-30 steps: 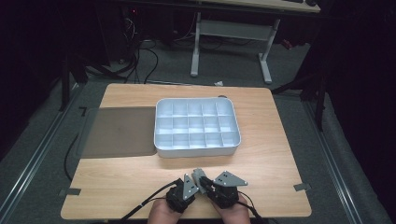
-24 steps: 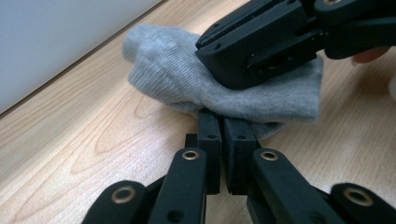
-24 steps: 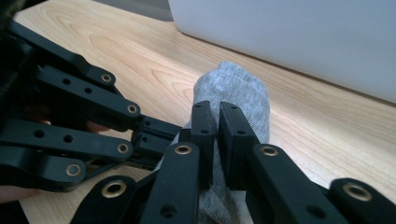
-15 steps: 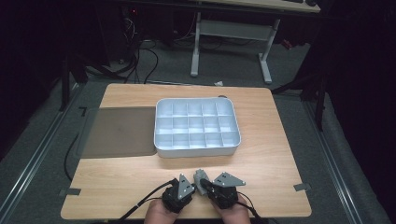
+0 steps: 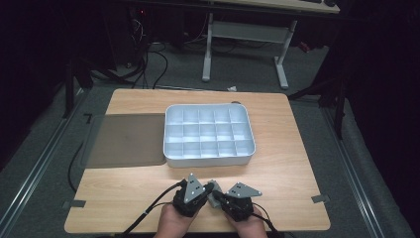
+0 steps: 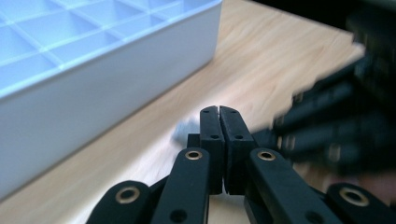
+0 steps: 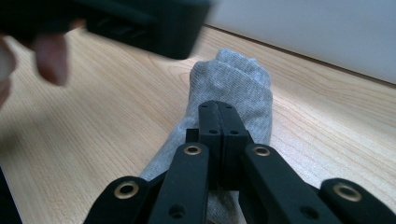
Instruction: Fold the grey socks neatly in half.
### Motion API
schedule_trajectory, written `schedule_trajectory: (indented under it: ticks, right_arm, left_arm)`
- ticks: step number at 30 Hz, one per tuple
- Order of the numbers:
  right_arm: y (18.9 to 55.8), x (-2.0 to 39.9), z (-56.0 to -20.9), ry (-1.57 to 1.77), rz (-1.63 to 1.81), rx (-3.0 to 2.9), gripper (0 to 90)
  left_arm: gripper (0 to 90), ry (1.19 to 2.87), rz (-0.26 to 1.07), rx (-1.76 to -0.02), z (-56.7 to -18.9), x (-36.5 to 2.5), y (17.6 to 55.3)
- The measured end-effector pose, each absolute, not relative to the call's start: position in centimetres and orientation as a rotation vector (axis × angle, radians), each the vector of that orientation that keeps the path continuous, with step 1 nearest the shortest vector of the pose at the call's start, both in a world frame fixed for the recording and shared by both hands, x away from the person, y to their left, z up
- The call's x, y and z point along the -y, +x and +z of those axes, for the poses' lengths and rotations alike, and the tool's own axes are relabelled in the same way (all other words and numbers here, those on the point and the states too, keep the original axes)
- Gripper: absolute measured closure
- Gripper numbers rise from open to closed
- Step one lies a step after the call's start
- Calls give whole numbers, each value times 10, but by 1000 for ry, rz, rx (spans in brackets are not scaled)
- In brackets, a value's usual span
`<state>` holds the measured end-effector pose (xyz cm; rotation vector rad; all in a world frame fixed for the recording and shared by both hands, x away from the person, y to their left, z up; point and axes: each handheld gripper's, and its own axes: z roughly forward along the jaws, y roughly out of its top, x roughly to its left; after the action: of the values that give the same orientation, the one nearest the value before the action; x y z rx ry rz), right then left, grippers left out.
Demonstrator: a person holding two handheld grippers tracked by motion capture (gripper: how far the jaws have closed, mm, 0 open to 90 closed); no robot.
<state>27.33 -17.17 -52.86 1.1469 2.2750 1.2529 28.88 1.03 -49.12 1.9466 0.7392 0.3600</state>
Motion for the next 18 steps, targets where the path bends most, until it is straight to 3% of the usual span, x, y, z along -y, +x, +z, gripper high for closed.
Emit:
schedule_trajectory:
  ticks: [13,18]
  right_arm:
    - [268,175,-529,1140,1253,-2265,900]
    - [267,178,-525,1163,1260,-2247,837]
  left_arm:
    - [900,1980,322,-821,-522,-4,306]
    - [900,1982,337,-822,-522,-4,304]
